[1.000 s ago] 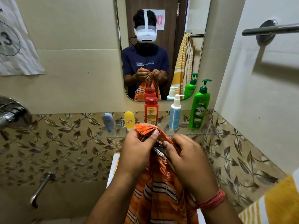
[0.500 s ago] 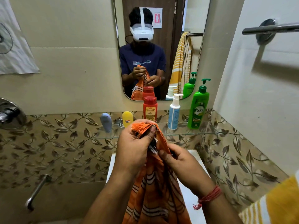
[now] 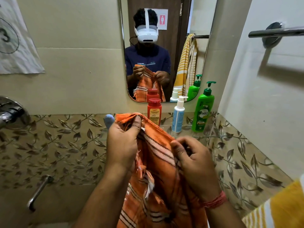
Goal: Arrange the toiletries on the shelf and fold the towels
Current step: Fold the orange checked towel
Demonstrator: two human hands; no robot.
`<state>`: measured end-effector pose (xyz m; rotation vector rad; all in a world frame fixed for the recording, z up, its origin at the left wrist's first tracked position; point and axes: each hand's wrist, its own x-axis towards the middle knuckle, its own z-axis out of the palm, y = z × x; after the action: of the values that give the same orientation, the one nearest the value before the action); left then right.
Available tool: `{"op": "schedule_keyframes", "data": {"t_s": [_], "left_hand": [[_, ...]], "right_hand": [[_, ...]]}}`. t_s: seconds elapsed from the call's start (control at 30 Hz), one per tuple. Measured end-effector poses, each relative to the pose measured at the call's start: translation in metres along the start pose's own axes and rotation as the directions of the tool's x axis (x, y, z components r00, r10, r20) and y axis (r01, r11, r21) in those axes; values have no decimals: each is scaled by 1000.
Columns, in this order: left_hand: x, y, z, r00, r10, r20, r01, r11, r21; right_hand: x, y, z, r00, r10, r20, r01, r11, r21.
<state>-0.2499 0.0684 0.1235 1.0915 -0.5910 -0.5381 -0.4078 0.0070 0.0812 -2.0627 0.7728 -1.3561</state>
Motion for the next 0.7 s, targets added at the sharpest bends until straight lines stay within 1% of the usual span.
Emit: {"op": "schedule_keyframes", "data": {"t_s": [0.03,0.07,0.1,0.13,0.27,0.33,0.37,0.4,0.43,0.47,0.53,0.57,0.63,0.7], "left_hand": [[1,1,-2,1000,-9,-23,9,1000,-6],[1,1,-2,999,-17,-33,17,1000,-2],[-1,2,-2,999,-24,-34,24,1000,6],[-4,2,-2,999,-32,-32,32,999,10],[-9,5,0,999,-47,-15,47,999,1],[-12,8,1,999,-44,8,44,999,2],[-13,9,2,999,-42,19,42,999,1],[-14,10,4,999,-44,26,44,999,-9],[-15,11,4,998,-48,26,49,999,-24],[-14,11,5,999,-50,20,50,998,-35],[-12,11,3,999,-38,-6,38,998,-39],[-11,11,2,999,-32,-16,31,999,-44],[-11,10,0,999,-17,-31,15,999,-51],[-11,9,-1,999,0,-44,-1,999,-38]], "right_hand": [[-1,4,-2,989,23,145,-27,999,29],[-2,9,-5,960,47,277,-65,996,59],[-5,14,-7,922,65,382,-107,990,92],[-8,18,-10,886,81,457,-156,979,129],[-16,21,-11,746,141,650,-387,887,252],[-19,22,-9,668,169,725,-472,849,237],[-20,22,-9,650,178,739,-488,843,225],[-20,22,-10,657,189,730,-483,848,216],[-20,21,-10,698,205,686,-458,864,207],[-20,21,-10,763,225,606,-416,888,195],[-19,23,-8,893,235,383,-304,944,130],[-19,23,-7,936,216,280,-246,966,78],[-20,24,-3,980,144,138,-140,989,-39],[-23,23,3,997,72,19,-68,988,-141]]}}
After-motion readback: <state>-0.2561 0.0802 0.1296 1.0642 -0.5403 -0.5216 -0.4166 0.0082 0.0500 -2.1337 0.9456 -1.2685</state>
